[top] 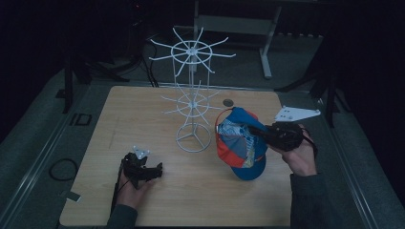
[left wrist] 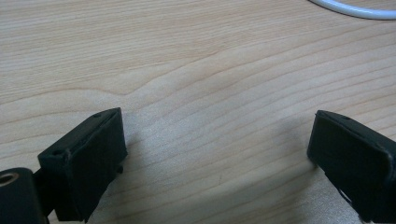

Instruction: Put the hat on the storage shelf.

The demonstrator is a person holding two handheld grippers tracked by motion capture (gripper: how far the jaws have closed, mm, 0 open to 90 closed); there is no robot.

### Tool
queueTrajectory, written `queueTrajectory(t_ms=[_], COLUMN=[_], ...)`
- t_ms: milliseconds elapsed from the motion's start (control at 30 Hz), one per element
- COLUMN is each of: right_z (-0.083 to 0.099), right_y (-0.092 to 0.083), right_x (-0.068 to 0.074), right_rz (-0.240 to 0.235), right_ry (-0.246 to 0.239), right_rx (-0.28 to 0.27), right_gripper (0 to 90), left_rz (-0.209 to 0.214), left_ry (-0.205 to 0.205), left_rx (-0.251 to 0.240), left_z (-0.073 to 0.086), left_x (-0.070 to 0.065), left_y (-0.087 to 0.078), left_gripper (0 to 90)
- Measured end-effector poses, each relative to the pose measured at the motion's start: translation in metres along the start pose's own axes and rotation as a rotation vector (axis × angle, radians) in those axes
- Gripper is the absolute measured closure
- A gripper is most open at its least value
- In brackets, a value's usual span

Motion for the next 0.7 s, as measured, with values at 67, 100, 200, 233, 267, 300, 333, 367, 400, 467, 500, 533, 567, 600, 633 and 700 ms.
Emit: queueTrajectory(t_ms=[67,100,200,233,267,300,333,367,400,467,500,533,567,600,633,700], right_z=[-0.003,-0.005,-0.008,-0.01,-0.011,-0.012,-0.014,-0.015,-0.017,-0.02,-0.022,-0.023,-0.024,-0.026,-0.027,-0.029], right_y=[-0.002,-0.002,-0.004,-0.005,-0.006,-0.007,-0.008,-0.009,-0.01,-0.013,-0.014,-0.015,-0.016,-0.017,-0.018,-0.021], right_x=[-0.001,-0.002,-0.002,-0.003,-0.003,-0.003,-0.003,-0.004,-0.004,-0.004,-0.004,-0.004,-0.003,-0.003,-0.003,-0.003], right_rz=[0.003,0.005,0.004,0.002,0.003,0.004,0.002,-0.002,-0.006,-0.012,-0.013,-0.015,-0.017,-0.019,-0.019,-0.018], right_ry=[-0.007,-0.008,-0.01,-0.01,-0.009,-0.007,-0.004,-0.002,-0.001,0.002,0.002,0.001,0.001,0.0,0.002,-0.001], right_rx=[0.001,0.001,-0.004,-0.007,-0.009,-0.012,-0.016,-0.022,-0.028,-0.035,-0.039,-0.044,-0.047,-0.051,-0.052,-0.061], right_gripper=[88.1,88.1,88.1,88.1,88.1,88.1,88.1,88.1,88.1,88.1,88.1,88.1,88.1,88.1,88.1,88.1], left_rz=[0.0,0.0,0.0,0.0,0.0,0.001,0.001,0.0,0.0,0.0,0.0,0.0,0.0,0.0,0.0,0.0], left_ry=[0.0,0.0,0.0,0.0,0.0,-0.001,-0.001,-0.001,-0.001,-0.001,-0.001,0.0,0.0,0.0,0.0,0.0], left_rx=[0.0,0.0,0.0,0.0,0.0,-0.001,-0.001,-0.001,-0.001,-0.001,-0.001,-0.001,-0.001,-0.001,-0.001,-0.001], left_z=[0.0,0.0,0.0,0.0,0.0,0.0,0.0,0.0,0.0,0.0,0.0,0.0,0.0,0.0,0.0,0.0], left_x=[0.0,0.0,0.0,0.0,0.0,0.0,0.0,0.0,0.0,0.0,0.0,0.0,0.0,0.0,0.0,0.0], left_y=[0.0,0.0,0.0,0.0,0.0,0.0,0.0,0.0,0.0,0.0,0.0,0.0,0.0,0.0,0.0,0.0], left_gripper=[4.8,4.8,4.7,4.7,4.8,4.8,4.8,4.7,4.7,4.8,4.7,4.8,4.7,4.8,4.7,4.7])
Point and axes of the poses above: each handheld gripper's, and its own axes: y roughly forward along the jaws, z roughly out of its underside, x roughly to its left, the point moved 4 cm from there along y, roughly forward along the jaws, and after that the axes turned 14 degrees about z, right-handed, at the moved point
